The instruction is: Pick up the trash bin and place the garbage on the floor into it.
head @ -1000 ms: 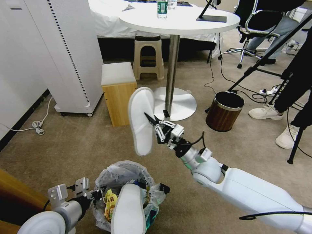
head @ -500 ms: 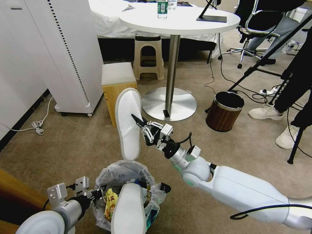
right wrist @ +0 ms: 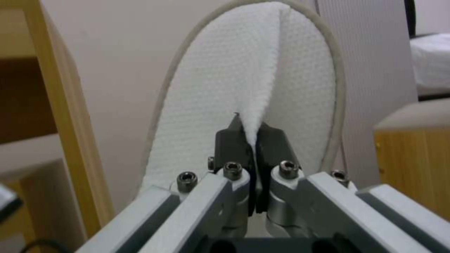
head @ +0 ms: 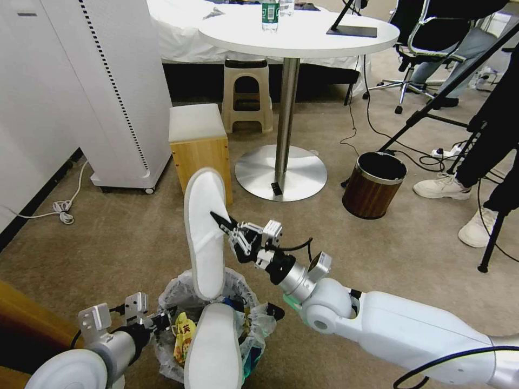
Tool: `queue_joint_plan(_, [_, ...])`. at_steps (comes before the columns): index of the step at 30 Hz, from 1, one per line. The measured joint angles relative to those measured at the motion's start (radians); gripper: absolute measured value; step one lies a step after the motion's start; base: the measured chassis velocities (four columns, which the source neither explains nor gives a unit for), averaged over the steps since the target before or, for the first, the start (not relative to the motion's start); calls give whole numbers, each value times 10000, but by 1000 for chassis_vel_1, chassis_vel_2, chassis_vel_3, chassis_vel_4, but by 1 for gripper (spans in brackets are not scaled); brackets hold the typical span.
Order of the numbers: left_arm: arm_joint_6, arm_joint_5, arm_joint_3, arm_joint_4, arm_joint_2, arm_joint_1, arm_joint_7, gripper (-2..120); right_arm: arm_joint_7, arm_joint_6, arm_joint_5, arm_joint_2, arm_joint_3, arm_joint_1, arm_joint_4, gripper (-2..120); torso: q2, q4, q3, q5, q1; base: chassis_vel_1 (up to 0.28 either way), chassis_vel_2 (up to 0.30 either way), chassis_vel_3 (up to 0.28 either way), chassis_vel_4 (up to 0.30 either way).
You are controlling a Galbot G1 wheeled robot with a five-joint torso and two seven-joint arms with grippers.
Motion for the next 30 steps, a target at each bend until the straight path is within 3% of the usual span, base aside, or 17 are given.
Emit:
queue_joint_plan(18, [-3,150,68,-33,-167,1,84,0,210,-100,72,244,-599,246,353,0,0,0,0,0,0,0,0,0,0])
queue_joint_plan(28, [-15,167,46,133,-166,-31,81,0,1355,-375,1247,466,-693,-89,1294,0,1,0,0,0,0,0,0,0,0])
queue_joint_plan(30, [-15,171,6,155,-149,-16,82,0,1833,-523,1996,494,-604,-325,1772,0,0,1,0,-1,0,0,0,0,0])
